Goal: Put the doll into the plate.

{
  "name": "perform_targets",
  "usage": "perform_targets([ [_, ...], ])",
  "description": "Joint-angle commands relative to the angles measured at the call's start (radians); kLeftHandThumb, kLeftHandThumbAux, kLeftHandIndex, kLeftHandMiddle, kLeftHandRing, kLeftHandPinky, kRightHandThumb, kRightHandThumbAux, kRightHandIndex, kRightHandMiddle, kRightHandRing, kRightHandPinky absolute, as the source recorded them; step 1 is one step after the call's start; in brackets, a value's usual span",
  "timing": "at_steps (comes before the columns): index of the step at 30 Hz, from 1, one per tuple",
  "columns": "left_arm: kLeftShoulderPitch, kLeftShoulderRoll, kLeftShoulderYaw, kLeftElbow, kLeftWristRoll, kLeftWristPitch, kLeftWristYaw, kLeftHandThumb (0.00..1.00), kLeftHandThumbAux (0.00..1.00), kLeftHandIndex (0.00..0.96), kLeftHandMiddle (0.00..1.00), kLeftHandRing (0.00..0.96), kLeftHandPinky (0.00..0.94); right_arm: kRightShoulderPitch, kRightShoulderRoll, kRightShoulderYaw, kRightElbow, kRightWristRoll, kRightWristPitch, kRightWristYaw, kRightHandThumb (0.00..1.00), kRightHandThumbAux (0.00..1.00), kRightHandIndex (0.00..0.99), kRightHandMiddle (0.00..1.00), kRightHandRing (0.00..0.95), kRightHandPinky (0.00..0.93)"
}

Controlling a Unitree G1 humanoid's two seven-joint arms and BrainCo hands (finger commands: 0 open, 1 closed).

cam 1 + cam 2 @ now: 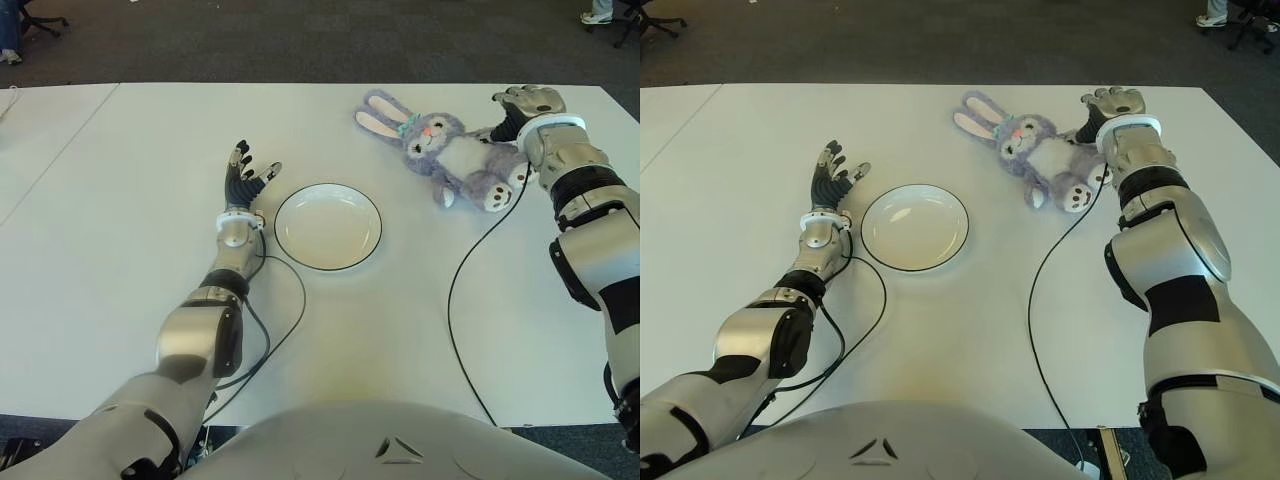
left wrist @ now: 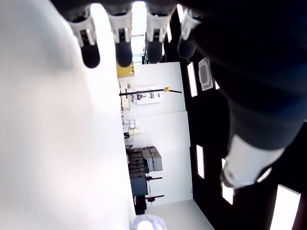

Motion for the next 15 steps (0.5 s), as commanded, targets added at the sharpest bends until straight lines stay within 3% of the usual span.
perform_targets([
  [1, 0.209, -0.074, -0.003, 0.144, 0.009, 0.151, 0.021, 0.029, 0.755, 0.041, 0.074, 0.082, 0.107, 0.018, 0.046, 0.027, 0.009, -0.023, 0.018, 0.030, 0.290, 0.437, 0.000, 0.000, 0.000, 0.000],
  [15, 0.211, -0.074, -0.015, 0.145, 0.021, 0.151, 0.033, 0.021, 0.716, 0.044, 0.078, 0.085, 0.103, -0.061, 0.076, 0.006, -0.015, 0.014, 0.004, 0.032, 0.256, 0.453, 0.000, 0.000, 0.000, 0.000],
])
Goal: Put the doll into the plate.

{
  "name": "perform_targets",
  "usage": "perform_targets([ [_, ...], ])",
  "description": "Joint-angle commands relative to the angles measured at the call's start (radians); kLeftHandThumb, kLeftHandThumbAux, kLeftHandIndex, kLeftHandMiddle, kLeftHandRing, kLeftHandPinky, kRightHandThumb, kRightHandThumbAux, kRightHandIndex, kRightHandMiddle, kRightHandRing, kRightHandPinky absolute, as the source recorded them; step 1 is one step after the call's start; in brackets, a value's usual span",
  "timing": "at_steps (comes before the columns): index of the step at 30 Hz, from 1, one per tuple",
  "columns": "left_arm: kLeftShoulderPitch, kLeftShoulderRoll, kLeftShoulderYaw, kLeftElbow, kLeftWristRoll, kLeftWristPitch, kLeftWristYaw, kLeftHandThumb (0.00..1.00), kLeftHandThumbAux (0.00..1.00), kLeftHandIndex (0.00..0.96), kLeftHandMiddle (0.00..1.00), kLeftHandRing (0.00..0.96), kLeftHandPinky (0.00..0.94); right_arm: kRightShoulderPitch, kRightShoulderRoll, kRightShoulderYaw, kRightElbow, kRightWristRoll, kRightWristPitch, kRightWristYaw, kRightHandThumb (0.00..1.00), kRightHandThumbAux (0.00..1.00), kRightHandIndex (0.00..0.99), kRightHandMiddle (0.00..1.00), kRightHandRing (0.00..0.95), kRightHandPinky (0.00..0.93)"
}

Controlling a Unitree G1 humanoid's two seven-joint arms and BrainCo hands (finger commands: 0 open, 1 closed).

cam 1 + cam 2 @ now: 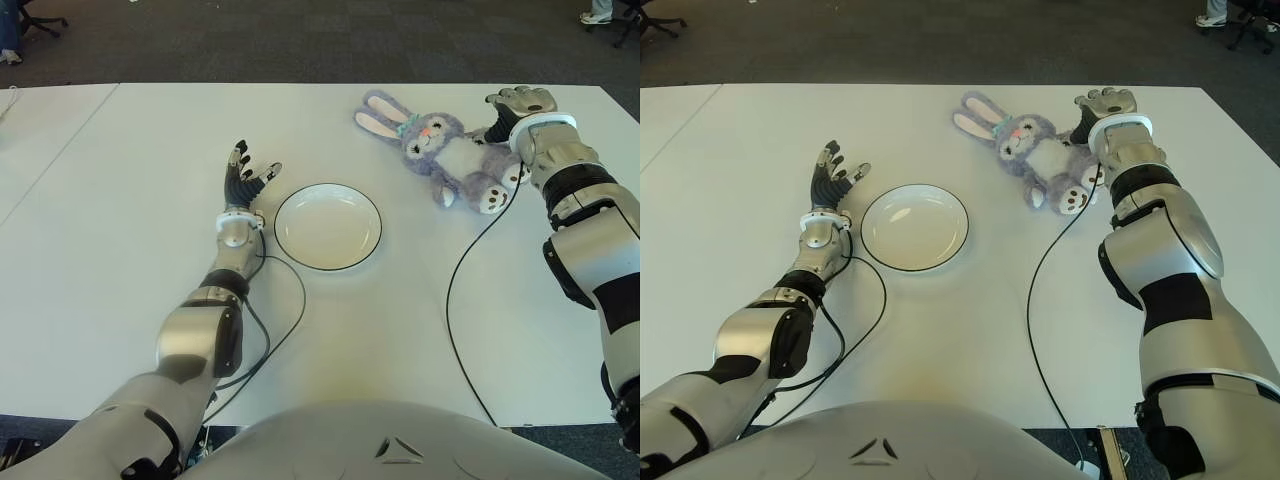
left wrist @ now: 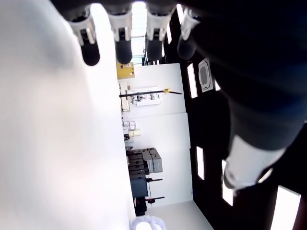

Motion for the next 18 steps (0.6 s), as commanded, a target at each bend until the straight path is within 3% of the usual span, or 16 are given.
perform_targets([
  [1, 0.211, -0.073, -0.013, 0.145, 0.021, 0.152, 0.021, 0.020, 0.709, 0.049, 0.080, 0.086, 0.103, -0.037, 0.041, -0.020, -0.015, 0.020, -0.022, 0.005, 0.253, 0.457, 0.000, 0.000, 0.000, 0.000],
  [14, 0.208, -0.073, -0.013, 0.146, 0.018, 0.162, 0.016, 0.030, 0.698, 0.057, 0.084, 0.088, 0.097, -0.074, 0.049, -0.073, -0.022, 0.057, -0.051, -0.007, 0.226, 0.444, 0.000, 0.000, 0.000, 0.063],
  [18, 0.208, -0.074, -0.009, 0.146, 0.014, 0.160, 0.015, 0.034, 0.701, 0.056, 0.083, 0.088, 0.104, -0.082, 0.052, -0.085, -0.025, 0.062, -0.054, -0.003, 0.221, 0.442, 0.000, 0.000, 0.000, 0.119],
])
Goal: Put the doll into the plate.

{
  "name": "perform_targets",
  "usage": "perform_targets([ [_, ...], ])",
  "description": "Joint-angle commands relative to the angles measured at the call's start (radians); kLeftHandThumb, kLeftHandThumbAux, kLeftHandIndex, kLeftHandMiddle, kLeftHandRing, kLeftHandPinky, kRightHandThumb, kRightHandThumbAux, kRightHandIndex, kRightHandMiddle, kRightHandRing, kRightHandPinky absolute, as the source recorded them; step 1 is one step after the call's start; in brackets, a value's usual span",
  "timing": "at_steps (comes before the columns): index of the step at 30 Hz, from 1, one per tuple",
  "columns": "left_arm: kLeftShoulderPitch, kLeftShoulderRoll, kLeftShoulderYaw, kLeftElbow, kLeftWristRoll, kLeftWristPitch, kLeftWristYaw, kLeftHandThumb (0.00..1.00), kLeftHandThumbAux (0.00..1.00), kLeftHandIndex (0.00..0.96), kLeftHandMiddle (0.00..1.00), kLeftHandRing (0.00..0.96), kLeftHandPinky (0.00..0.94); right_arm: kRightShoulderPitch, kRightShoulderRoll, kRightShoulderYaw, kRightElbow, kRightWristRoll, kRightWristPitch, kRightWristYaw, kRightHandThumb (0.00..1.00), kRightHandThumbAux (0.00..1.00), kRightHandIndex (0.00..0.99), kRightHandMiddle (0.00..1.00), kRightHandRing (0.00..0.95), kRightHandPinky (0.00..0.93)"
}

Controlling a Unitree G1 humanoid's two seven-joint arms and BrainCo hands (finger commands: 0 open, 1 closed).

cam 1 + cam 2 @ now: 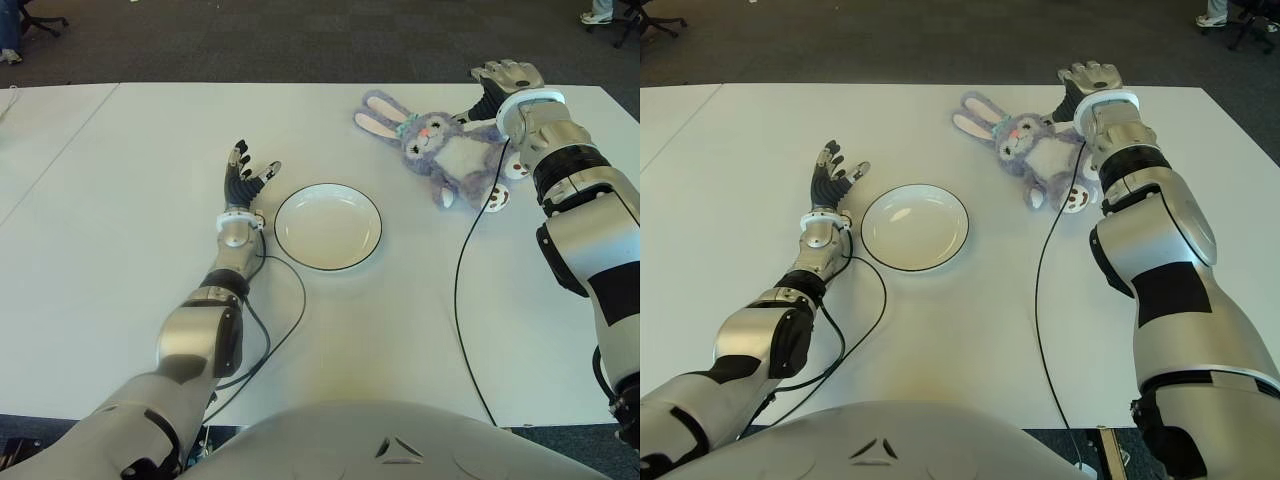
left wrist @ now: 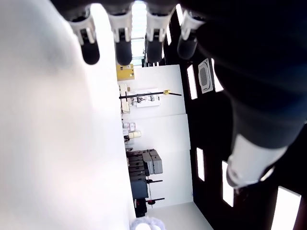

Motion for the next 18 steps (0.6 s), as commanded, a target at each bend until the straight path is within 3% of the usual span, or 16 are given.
perform_targets([
  [1, 0.209, -0.074, -0.006, 0.146, 0.013, 0.157, 0.007, 0.035, 0.702, 0.057, 0.083, 0.088, 0.105, -0.026, 0.025, -0.032, -0.008, 0.037, -0.024, 0.006, 0.221, 0.442, 0.000, 0.000, 0.000, 0.123],
  [18, 0.207, -0.070, -0.006, 0.148, 0.015, 0.167, 0.008, 0.019, 0.714, 0.059, 0.090, 0.091, 0.102, -0.085, 0.039, -0.059, -0.043, 0.047, -0.065, 0.025, 0.234, 0.439, 0.000, 0.000, 0.000, 0.046],
])
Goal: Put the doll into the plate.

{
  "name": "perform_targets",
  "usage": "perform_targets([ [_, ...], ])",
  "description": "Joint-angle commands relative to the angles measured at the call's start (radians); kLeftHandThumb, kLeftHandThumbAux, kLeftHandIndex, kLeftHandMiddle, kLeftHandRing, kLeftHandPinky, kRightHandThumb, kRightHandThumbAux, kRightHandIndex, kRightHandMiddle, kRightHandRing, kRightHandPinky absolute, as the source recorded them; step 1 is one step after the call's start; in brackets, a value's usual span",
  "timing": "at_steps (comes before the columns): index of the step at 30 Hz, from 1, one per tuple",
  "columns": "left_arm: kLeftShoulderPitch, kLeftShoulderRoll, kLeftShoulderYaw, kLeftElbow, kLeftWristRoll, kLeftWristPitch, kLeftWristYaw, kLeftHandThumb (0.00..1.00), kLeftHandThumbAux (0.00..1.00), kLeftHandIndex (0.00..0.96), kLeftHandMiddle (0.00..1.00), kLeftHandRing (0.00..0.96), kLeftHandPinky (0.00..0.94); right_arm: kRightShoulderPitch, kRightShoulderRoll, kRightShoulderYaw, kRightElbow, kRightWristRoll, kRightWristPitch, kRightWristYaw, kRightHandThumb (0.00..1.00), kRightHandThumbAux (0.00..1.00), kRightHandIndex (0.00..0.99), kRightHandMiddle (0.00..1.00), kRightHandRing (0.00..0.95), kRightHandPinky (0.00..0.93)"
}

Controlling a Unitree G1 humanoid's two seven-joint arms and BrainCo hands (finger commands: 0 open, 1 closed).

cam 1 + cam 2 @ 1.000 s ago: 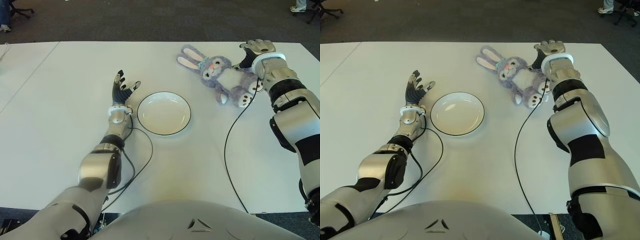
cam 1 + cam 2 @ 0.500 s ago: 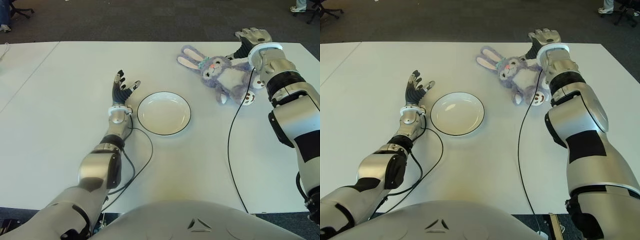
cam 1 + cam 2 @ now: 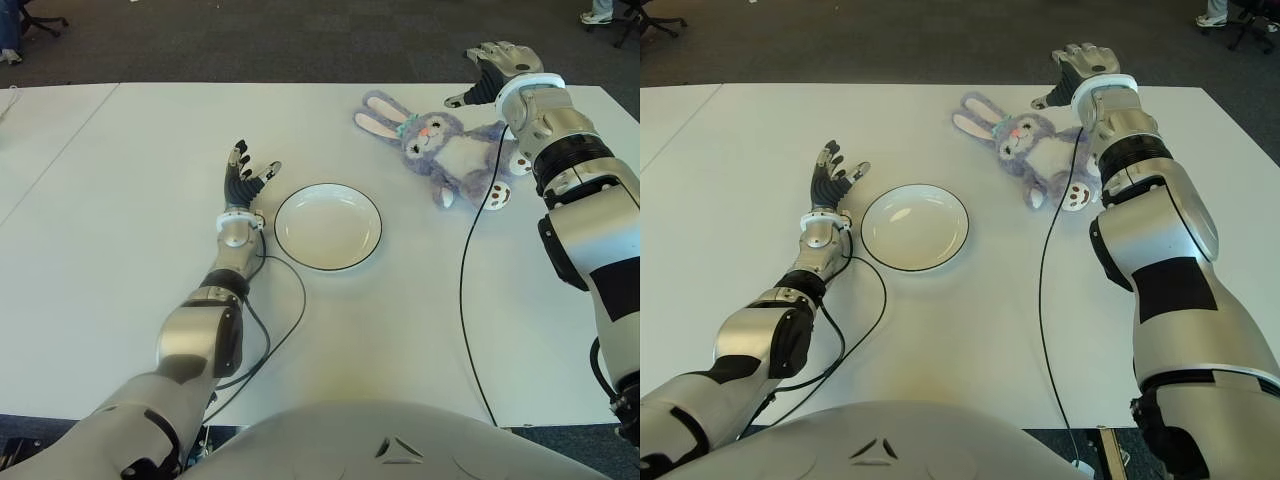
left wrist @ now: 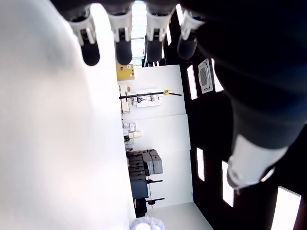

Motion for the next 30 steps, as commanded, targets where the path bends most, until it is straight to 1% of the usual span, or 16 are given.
perform_targets([
  [1, 0.207, -0.070, -0.006, 0.148, 0.015, 0.169, 0.009, 0.018, 0.711, 0.059, 0.088, 0.089, 0.098, -0.048, 0.029, -0.008, -0.024, 0.019, -0.036, 0.031, 0.238, 0.442, 0.000, 0.000, 0.000, 0.068],
  [3, 0.207, -0.069, -0.006, 0.148, 0.015, 0.170, 0.010, 0.019, 0.713, 0.059, 0.087, 0.088, 0.099, -0.048, 0.030, -0.005, -0.030, 0.016, -0.041, 0.038, 0.245, 0.434, 0.000, 0.000, 0.000, 0.074],
  [5, 0.206, -0.069, -0.009, 0.148, 0.017, 0.169, 0.013, 0.019, 0.718, 0.058, 0.086, 0.088, 0.102, -0.027, 0.034, -0.002, -0.040, 0.014, -0.048, 0.036, 0.243, 0.444, 0.000, 0.000, 0.000, 0.063],
  [8, 0.205, -0.070, -0.014, 0.147, 0.022, 0.166, 0.015, 0.017, 0.719, 0.057, 0.084, 0.088, 0.105, 0.028, 0.047, -0.004, -0.054, 0.021, -0.049, 0.034, 0.247, 0.451, 0.000, 0.000, 0.000, 0.057],
  [10, 0.205, -0.070, -0.015, 0.147, 0.023, 0.165, 0.014, 0.017, 0.725, 0.058, 0.086, 0.090, 0.114, 0.049, 0.051, -0.007, -0.055, 0.026, -0.049, 0.041, 0.247, 0.453, 0.000, 0.000, 0.000, 0.056],
  [19, 0.207, -0.072, -0.008, 0.146, 0.014, 0.157, -0.001, 0.014, 0.752, 0.056, 0.090, 0.093, 0.117, 0.096, 0.051, -0.018, -0.052, 0.047, -0.061, 0.080, 0.257, 0.461, 0.000, 0.000, 0.000, 0.061],
  [25, 0.207, -0.074, -0.007, 0.146, 0.013, 0.155, 0.003, 0.016, 0.746, 0.056, 0.091, 0.095, 0.115, 0.118, 0.069, -0.016, -0.057, 0.051, -0.045, 0.093, 0.272, 0.463, 0.000, 0.000, 0.000, 0.061],
  [30, 0.209, -0.075, -0.015, 0.145, 0.022, 0.149, 0.012, 0.013, 0.742, 0.055, 0.092, 0.095, 0.116, 0.146, 0.098, -0.012, -0.057, 0.052, -0.022, 0.097, 0.286, 0.458, 0.000, 0.000, 0.000, 0.063],
])
